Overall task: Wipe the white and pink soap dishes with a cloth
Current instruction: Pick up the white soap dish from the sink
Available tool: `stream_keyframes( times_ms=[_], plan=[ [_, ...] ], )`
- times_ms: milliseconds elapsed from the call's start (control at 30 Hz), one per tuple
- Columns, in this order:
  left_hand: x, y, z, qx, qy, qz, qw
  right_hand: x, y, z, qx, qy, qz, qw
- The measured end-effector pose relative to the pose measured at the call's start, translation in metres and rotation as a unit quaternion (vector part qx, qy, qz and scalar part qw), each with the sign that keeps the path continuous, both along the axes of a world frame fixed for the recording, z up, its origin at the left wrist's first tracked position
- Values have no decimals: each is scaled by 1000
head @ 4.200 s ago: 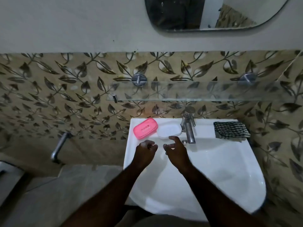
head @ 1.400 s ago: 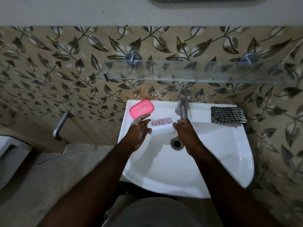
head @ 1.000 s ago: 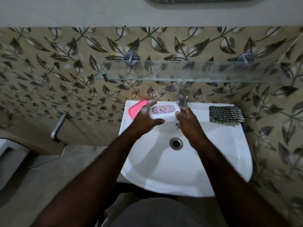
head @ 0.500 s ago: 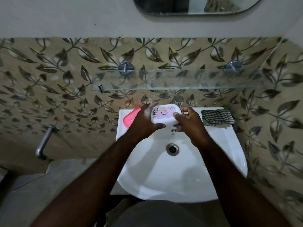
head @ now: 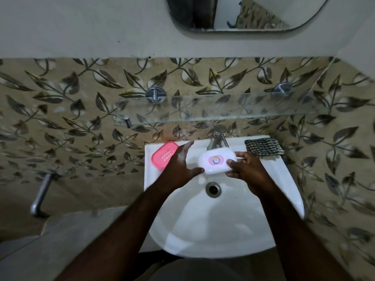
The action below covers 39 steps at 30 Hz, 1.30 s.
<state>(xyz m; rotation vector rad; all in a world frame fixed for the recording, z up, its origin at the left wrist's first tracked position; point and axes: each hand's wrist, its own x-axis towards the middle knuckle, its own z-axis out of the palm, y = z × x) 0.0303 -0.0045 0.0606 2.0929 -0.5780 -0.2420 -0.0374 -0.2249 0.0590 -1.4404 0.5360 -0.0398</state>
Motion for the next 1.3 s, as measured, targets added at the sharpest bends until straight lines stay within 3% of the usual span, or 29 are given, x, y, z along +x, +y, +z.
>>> stream_keyframes(
  times_ms=[100,233,433,667,967,1100,1233,1300],
  plan=[
    [5,9,-10,10,31,10,999,-6,-8,-7,30,15,-56,998],
    [8,14,-16,0,59,17,998,-12,-11,-12,-42,33,-131,990],
    [12,17,-20,-16,79,-4,997,-17,-3,-4,43,-12,-85,995],
    [11,14,-24,-24,94,-42,994,-27,8,-4,224,-60,-215,949],
    [7,14,-26,-21,96,-68,993,-30,15,-12,215,-79,-273,934],
    [7,5,-20,-20,68,-96,993,-34,14,-8,180,-61,-197,962],
    [6,-14,-8,-6,-68,-168,984,-34,18,3,69,3,-61,996],
    [3,-26,-8,17,-114,-176,978,-31,17,8,89,10,-21,996]
  ],
)
